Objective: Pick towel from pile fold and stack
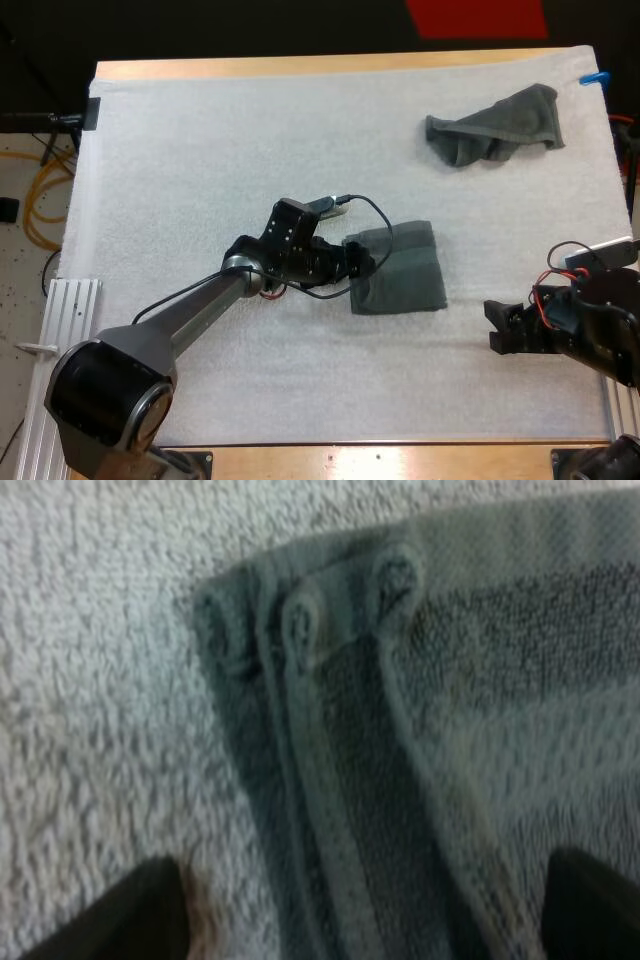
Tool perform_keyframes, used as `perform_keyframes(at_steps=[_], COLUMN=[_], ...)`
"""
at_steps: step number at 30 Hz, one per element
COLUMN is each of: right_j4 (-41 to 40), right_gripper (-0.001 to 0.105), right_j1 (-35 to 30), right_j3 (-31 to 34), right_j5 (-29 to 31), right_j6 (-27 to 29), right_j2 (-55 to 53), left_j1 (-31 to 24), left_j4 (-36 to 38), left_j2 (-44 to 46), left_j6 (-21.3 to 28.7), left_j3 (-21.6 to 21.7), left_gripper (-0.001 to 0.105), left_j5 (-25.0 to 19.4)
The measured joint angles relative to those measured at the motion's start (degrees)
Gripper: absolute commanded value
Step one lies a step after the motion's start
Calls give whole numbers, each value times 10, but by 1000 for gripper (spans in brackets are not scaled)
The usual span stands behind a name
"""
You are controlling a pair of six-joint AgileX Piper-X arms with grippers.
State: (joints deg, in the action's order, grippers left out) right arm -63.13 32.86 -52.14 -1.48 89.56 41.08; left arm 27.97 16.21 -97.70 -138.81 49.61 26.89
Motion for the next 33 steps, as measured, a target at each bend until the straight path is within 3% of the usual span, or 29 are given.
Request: perform_keyframes(at_steps=[7, 17, 20, 23, 28, 33], right_j4=[0, 0, 0, 0, 0, 0], right_gripper=[64, 64, 64, 64, 64, 64], right_j1=[0, 0, 0, 0, 0, 0], right_j3=[0, 0, 0, 0, 0, 0], right_j5=[0, 0, 0, 0, 1, 1], right_j6=[0, 0, 0, -3, -10, -10], right_j2=[0, 0, 0, 0, 0, 0], left_j1=[13, 58, 57, 58, 58, 52], left_j4=[0, -1, 0, 0, 10, 75], left_j2=[-6, -34, -35, -41, -43, -31], left_j6=[-5, -6, -7, -9, 27, 112], left_j3=[0, 38, 38, 38, 40, 55], left_gripper=[72, 70, 60, 42, 2, 0], left_j5=[22, 25, 22, 22, 21, -3])
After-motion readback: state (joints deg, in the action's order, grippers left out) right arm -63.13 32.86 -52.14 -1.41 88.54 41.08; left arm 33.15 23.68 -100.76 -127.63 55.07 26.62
